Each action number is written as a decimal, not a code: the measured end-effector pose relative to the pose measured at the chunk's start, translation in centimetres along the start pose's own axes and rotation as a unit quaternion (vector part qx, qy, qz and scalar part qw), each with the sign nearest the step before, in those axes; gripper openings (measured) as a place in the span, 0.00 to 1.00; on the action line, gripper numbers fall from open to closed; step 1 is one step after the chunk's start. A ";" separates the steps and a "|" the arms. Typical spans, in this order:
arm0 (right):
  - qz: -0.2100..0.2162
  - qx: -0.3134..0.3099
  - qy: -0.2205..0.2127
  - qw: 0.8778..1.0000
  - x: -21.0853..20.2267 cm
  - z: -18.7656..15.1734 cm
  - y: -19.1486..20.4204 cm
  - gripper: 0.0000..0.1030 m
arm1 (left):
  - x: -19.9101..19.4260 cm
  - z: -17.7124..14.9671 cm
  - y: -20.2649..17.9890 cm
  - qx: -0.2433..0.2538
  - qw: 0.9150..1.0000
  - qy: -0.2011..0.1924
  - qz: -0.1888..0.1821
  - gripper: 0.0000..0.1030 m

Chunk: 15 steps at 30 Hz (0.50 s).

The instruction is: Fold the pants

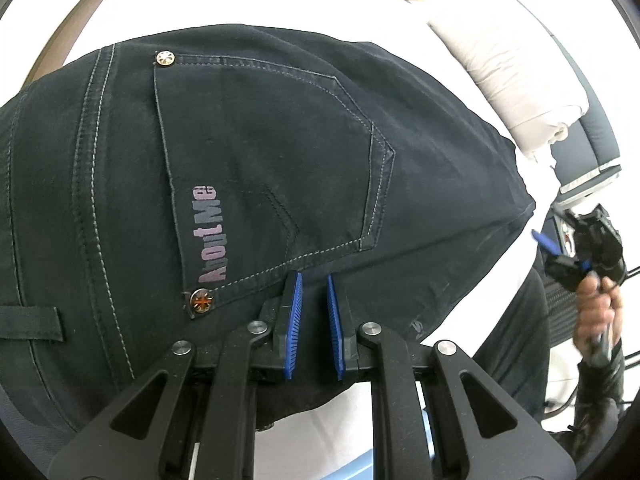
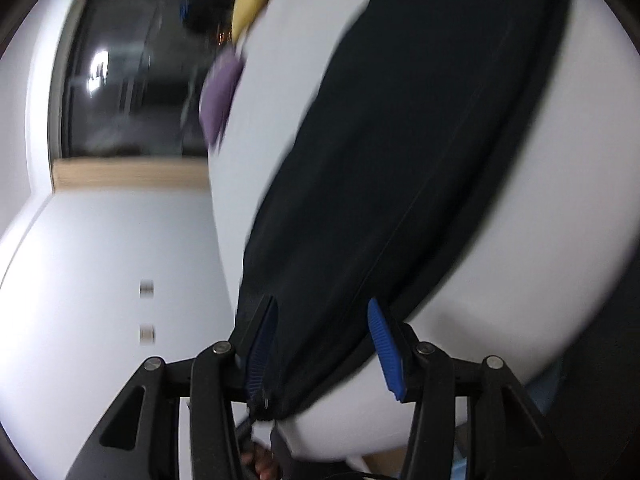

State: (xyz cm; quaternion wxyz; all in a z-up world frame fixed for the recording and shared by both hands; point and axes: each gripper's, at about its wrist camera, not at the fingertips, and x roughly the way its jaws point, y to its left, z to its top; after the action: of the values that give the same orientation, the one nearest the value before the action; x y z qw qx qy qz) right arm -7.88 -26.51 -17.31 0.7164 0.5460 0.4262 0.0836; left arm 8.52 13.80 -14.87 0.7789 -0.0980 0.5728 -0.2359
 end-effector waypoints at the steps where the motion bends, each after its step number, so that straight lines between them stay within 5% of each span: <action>1: -0.010 -0.001 0.017 1.000 1.5 -0.6 0.2 0.50 | -0.1 0.0 0.0 0.001 1.000 -0.001 0.001 0.13; 11: -0.036 0.001 0.082 0.996 7.2 -2.1 0.6 0.45 | -0.5 0.1 -0.5 0.012 1.000 -0.001 0.011 0.13; 15: -0.027 0.011 0.108 0.994 9.5 -2.2 0.3 0.28 | -0.4 0.2 -0.8 0.014 1.000 0.002 0.017 0.13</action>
State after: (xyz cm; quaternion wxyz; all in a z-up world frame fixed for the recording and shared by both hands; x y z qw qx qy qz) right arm -3.43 -19.22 -22.10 0.6620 0.5300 0.5166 0.1181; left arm 8.38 13.25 -14.07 0.7830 -0.0768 0.5724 -0.2312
